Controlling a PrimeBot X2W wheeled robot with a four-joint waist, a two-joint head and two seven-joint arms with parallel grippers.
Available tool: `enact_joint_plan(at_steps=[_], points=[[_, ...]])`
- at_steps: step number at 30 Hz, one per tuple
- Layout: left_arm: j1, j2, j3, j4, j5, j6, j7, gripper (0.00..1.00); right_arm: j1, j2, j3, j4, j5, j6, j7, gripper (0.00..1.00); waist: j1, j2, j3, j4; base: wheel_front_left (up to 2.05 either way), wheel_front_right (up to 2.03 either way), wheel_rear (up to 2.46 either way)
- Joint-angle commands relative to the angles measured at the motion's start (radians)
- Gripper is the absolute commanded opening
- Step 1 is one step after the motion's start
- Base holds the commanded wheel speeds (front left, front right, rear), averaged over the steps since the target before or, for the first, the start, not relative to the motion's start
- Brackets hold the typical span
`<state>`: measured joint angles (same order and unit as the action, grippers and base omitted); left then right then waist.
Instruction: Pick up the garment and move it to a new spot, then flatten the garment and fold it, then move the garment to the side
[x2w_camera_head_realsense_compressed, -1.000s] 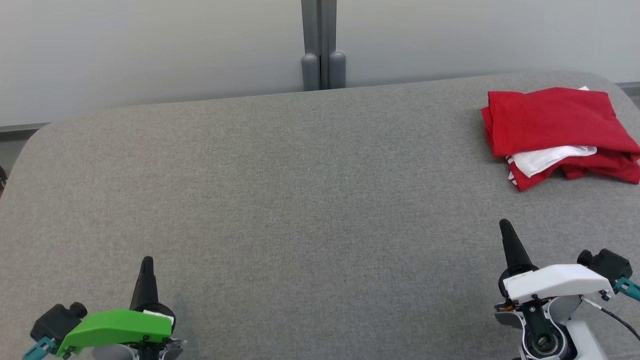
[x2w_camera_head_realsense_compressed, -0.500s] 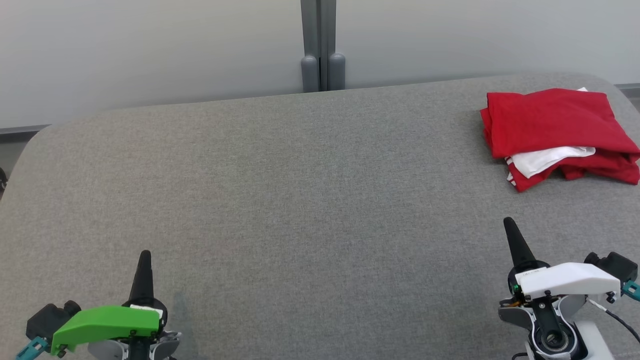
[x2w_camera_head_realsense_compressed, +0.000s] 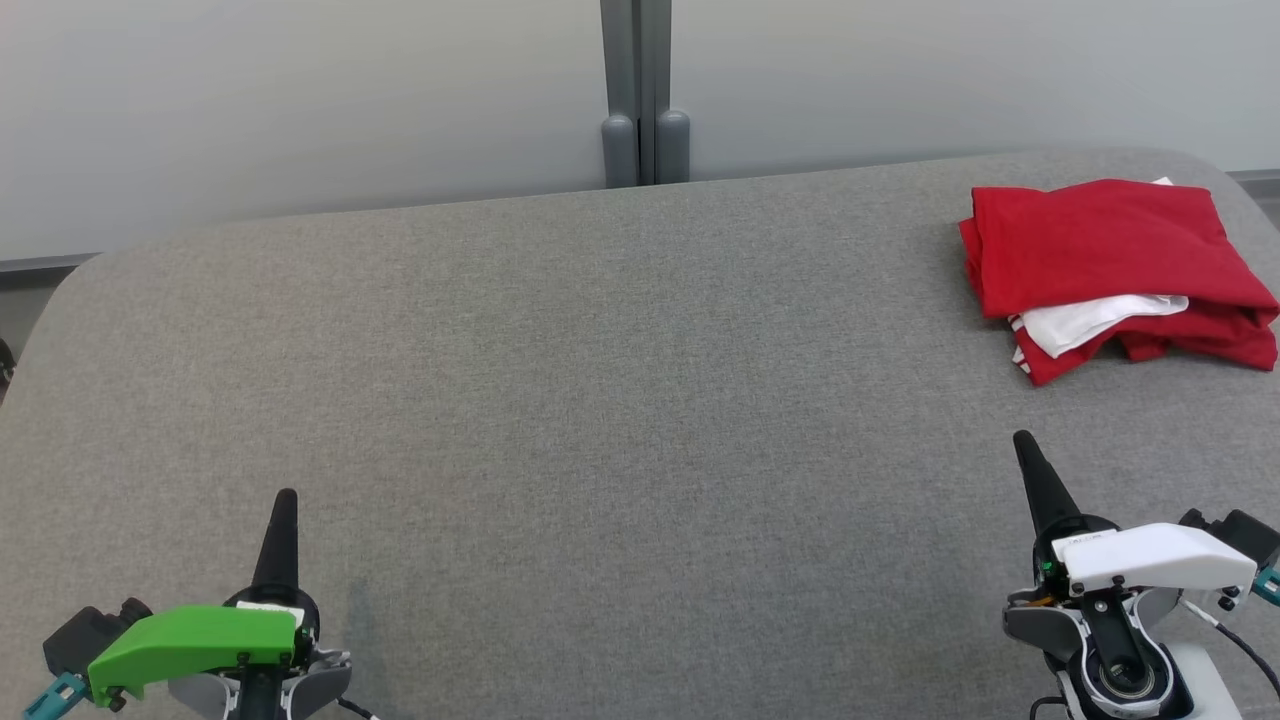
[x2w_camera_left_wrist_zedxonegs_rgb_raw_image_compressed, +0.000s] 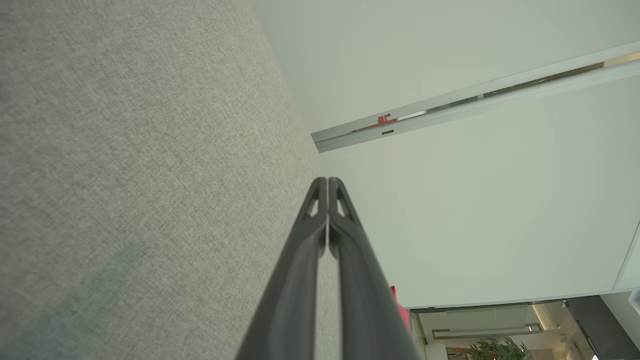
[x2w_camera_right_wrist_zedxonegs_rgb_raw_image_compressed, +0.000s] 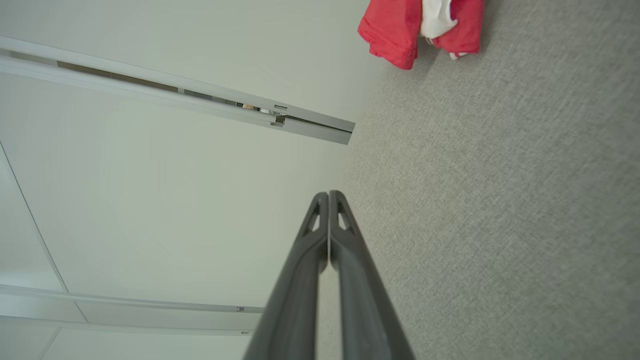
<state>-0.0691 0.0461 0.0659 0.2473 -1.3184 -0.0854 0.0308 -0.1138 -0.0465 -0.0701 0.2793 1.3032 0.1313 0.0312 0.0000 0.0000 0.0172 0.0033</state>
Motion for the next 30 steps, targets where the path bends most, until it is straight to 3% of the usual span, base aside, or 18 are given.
enact_joint_plan(at_steps=[1,30], points=[[-0.021,0.005,0.008,-0.007,-0.022,-0.007,0.005,0.00,0.001,-0.005,-0.005,-0.012,0.023,-0.001,0.005,0.00,0.0000,0.0000,0.000,0.000,0.00,0.00,0.00],[-0.040,0.006,0.040,-0.004,-0.228,-0.039,0.065,0.00,0.007,-0.005,-0.036,-0.032,0.238,0.000,0.066,0.00,0.0000,0.0000,-0.010,-0.002,0.00,0.00,0.00]])
